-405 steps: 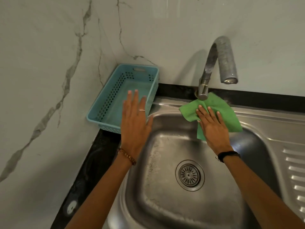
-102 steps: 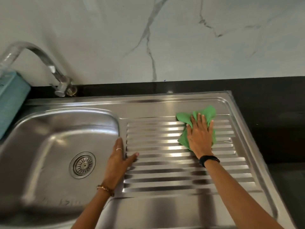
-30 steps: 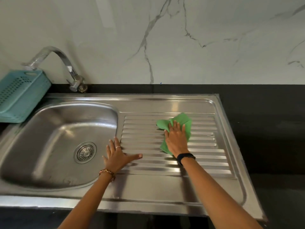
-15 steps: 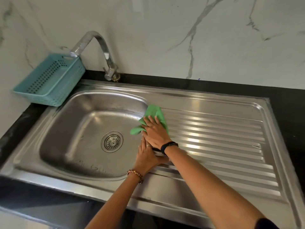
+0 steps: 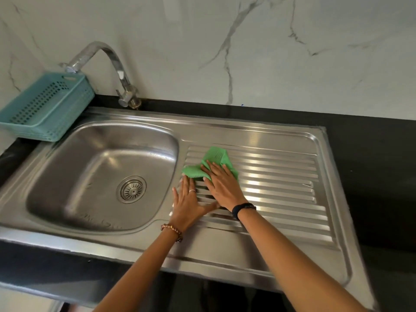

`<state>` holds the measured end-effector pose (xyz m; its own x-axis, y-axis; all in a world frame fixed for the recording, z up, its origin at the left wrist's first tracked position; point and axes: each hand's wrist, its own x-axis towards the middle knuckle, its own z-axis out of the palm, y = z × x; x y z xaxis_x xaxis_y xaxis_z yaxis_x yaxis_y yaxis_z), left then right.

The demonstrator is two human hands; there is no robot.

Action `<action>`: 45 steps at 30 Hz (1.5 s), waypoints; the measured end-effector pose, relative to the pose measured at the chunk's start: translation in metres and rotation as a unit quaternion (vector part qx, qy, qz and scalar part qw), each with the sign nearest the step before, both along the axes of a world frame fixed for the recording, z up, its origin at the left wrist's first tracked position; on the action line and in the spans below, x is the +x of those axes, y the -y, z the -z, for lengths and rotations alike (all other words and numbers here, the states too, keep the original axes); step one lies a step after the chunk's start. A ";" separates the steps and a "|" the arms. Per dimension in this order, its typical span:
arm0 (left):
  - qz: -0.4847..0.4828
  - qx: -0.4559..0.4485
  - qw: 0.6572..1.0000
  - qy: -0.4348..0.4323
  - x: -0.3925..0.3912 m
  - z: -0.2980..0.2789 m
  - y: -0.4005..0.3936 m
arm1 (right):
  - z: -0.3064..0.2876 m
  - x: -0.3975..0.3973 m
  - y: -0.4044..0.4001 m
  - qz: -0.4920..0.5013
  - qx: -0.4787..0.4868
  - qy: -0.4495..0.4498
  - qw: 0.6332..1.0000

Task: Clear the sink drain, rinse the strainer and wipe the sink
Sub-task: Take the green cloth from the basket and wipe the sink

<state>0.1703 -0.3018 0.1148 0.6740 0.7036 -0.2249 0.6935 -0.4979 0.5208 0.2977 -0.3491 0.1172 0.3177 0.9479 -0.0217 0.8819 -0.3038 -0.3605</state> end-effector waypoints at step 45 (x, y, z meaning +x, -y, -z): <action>0.009 0.000 0.999 -0.045 -0.050 0.012 -0.031 | 0.002 0.033 0.117 0.344 -0.016 0.050 0.937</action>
<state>0.1200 -0.2709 0.1032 0.6631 0.6922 -0.2848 0.7289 -0.5106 0.4562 0.3307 -0.4662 0.1155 0.8562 0.5164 0.0163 0.5013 -0.8226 -0.2682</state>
